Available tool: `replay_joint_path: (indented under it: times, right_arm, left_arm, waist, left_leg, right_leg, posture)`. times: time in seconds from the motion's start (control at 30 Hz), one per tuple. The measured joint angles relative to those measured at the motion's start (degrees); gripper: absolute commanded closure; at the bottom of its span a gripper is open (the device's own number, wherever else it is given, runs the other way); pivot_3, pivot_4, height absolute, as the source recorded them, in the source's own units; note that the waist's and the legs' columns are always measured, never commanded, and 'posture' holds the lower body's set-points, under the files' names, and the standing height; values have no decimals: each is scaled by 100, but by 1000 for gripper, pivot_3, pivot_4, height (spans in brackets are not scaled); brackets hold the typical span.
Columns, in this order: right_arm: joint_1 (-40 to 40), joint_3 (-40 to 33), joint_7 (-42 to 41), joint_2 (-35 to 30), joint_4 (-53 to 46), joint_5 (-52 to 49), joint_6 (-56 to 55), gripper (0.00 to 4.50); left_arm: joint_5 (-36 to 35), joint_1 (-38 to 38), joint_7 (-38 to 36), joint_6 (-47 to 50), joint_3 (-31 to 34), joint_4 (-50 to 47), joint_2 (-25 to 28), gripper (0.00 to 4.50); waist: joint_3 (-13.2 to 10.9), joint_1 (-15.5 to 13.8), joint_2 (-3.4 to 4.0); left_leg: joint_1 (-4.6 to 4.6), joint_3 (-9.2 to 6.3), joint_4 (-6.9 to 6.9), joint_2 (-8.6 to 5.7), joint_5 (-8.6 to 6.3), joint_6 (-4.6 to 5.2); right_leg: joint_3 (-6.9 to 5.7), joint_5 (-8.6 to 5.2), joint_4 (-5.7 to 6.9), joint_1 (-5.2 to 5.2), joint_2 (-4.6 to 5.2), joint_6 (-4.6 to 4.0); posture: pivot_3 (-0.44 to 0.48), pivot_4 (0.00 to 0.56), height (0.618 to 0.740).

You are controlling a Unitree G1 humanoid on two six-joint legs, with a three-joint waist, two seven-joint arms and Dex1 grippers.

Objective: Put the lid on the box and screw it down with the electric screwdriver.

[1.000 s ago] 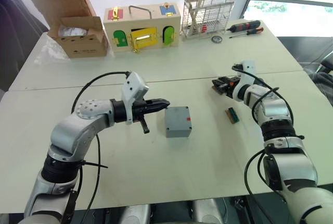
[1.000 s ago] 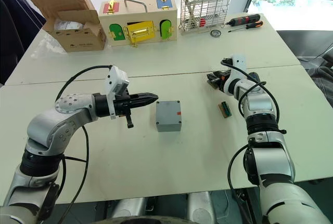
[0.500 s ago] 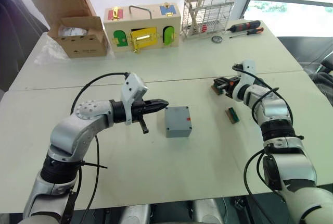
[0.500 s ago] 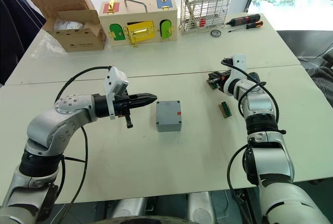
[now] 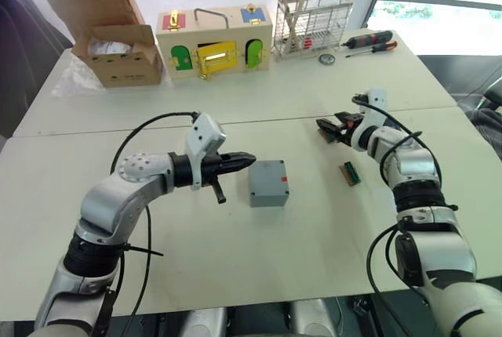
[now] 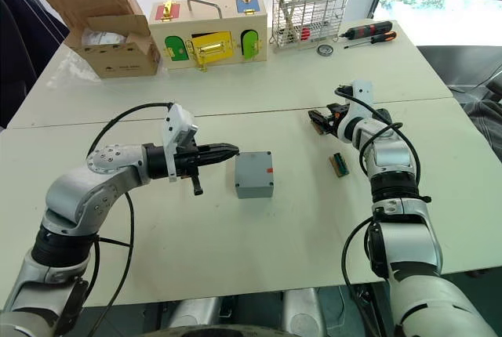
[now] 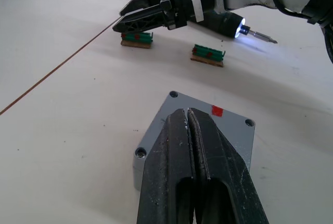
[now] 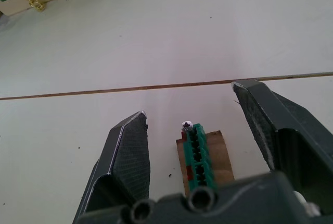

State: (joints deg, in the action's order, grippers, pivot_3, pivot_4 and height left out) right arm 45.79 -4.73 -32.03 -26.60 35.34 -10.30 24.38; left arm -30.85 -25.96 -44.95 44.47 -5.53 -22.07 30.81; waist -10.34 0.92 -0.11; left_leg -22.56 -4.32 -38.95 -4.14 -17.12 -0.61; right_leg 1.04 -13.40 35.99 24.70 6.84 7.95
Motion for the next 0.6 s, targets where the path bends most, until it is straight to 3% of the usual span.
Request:
replay_joint_path:
  times: [0.03, 0.13, 0.3, 0.6]
  right_arm:
    - [-3, 0, 0, 25, 0, 2, 12, 1632]
    - [-3, 2, 1, 62, 1, 3, 14, 2214]
    - [-3, 1, 5, 70, 12, 8, 14, 4440]
    - [-2, 1, 10, 73, 18, 22, 18, 4440]
  left_arm:
    - [1, 2, 1, -2, -1, 2, 0, 4500]
    - [12, 1, 2, -13, -1, 3, -3, 4500]
    - [17, 1, 6, -27, -1, 5, -3, 4500]
    - [23, 2, 17, -28, -1, 6, -3, 4500]
  waist:
    - [0, 0, 0]
    - [0, 0, 0]
    - [0, 2, 0]
    - [0, 1, 0]
  left_leg:
    - [0, 0, 0, 0, 0, 0]
    - [0, 0, 0, 0, 0, 0]
    - [0, 0, 0, 0, 0, 0]
    - [0, 0, 0, 0, 0, 0]
  right_leg:
    - [0, 0, 0, 0, 0, 0]
    - [0, 0, 0, 0, 0, 0]
    - [0, 0, 0, 0, 0, 0]
    - [0, 0, 0, 0, 0, 0]
  posture:
    - [0, 150, 734]
    - [0, 150, 734]
    - [0, 150, 734]
    - [0, 150, 734]
